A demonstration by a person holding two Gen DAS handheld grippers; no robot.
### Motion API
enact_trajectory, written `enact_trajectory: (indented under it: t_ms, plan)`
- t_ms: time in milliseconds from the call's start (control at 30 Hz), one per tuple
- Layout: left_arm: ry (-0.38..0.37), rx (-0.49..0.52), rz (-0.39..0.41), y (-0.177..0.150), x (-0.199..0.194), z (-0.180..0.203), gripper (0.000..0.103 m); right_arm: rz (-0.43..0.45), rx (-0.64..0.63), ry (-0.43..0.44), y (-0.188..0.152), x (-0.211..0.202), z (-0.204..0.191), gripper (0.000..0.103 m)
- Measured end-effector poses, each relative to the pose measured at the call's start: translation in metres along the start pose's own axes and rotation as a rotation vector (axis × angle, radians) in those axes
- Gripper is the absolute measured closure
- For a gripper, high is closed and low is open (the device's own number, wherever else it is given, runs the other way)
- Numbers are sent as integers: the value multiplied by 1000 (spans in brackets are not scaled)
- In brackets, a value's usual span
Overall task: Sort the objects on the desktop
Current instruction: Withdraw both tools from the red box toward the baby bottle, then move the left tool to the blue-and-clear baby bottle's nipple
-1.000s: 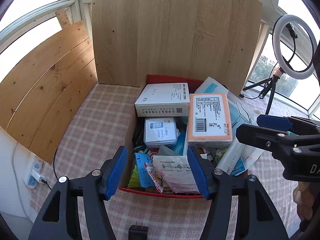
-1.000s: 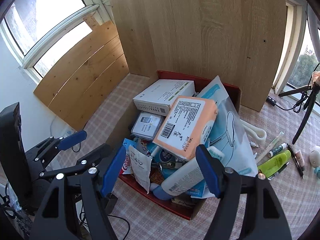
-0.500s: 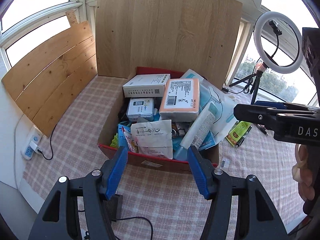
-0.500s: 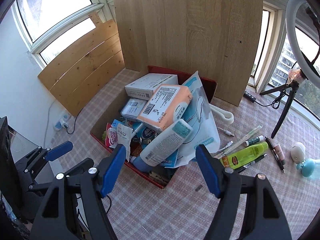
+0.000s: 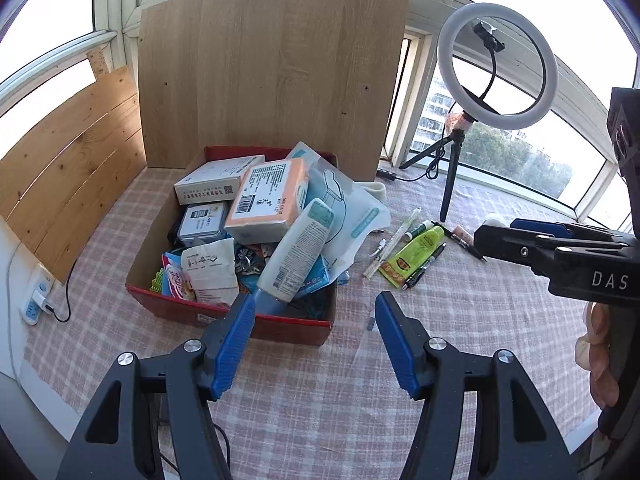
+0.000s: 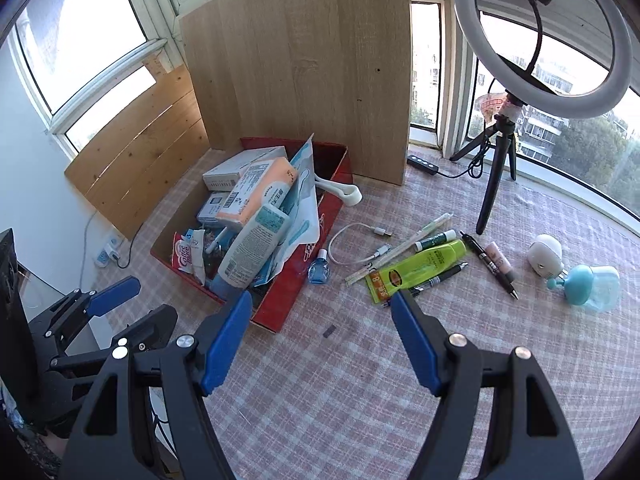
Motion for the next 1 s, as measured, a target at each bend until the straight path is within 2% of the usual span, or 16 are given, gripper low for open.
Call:
enact_trajectory:
  t_ms: [267,467,833,1000]
  plan:
    - [-61,-6,-19,-3,13,33,43,39,96,-60,-19,-27,67,32]
    - [-110,23,-68,-6,40,58,43,65,192,-139,-45,-51,135,32]
    - [-188,180,-129,9,82,136,43,116,380,-258,-60,-90,270,32]
    - [-220,251,-156,15,101,172,44,106,444,-281,-70,-92,319,32]
Point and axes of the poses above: each gripper's, at about its wrist camera, not at the fingertips, and x roughly the way its jaws point, z to its right, y to its top, the point moved 5 cm from there along x, roughly the way its jaws point, and after that the axes turned 1 degree about z, right-handed, at the moved point
